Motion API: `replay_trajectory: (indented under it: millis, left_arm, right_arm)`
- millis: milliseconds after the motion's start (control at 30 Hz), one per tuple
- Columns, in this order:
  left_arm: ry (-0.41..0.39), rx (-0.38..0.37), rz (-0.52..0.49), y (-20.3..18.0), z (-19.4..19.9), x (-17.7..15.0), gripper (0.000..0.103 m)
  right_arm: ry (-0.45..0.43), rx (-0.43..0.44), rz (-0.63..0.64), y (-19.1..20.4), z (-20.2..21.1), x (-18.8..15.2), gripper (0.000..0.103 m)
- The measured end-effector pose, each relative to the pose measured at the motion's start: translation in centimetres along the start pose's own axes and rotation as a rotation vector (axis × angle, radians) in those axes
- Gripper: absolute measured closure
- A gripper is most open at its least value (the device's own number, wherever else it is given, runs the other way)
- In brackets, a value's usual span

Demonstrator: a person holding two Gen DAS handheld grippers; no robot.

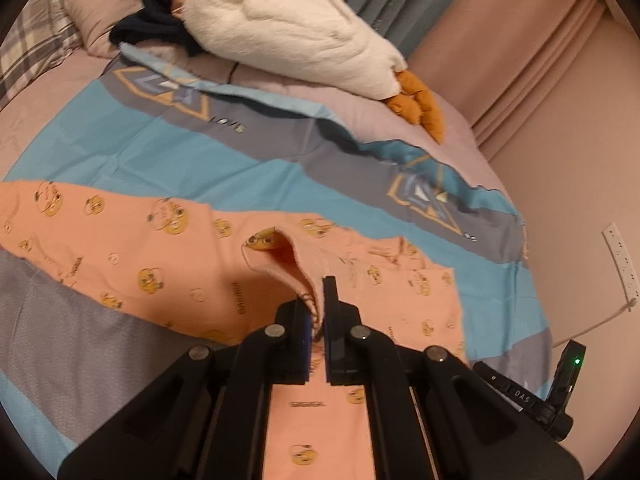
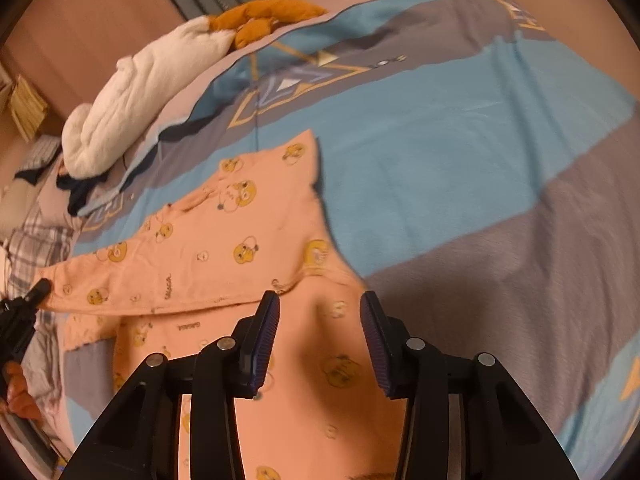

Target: Fold small clothes

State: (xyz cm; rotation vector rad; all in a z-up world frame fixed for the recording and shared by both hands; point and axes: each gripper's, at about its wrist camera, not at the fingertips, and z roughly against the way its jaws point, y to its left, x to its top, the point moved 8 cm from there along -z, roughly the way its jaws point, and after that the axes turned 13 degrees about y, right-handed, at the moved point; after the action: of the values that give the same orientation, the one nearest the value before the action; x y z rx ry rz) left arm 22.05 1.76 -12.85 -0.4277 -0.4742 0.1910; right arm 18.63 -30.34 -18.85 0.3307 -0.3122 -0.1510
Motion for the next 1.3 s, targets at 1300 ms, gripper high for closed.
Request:
replay_trajectory:
  millis: [1300]
  left_arm:
    - [0.208, 0.179, 0.041, 8.8, -7.7, -4.2, 0.093]
  right_arm:
    - [0.077, -0.19, 0.104, 1.1, -4.8, 0.9, 0.058]
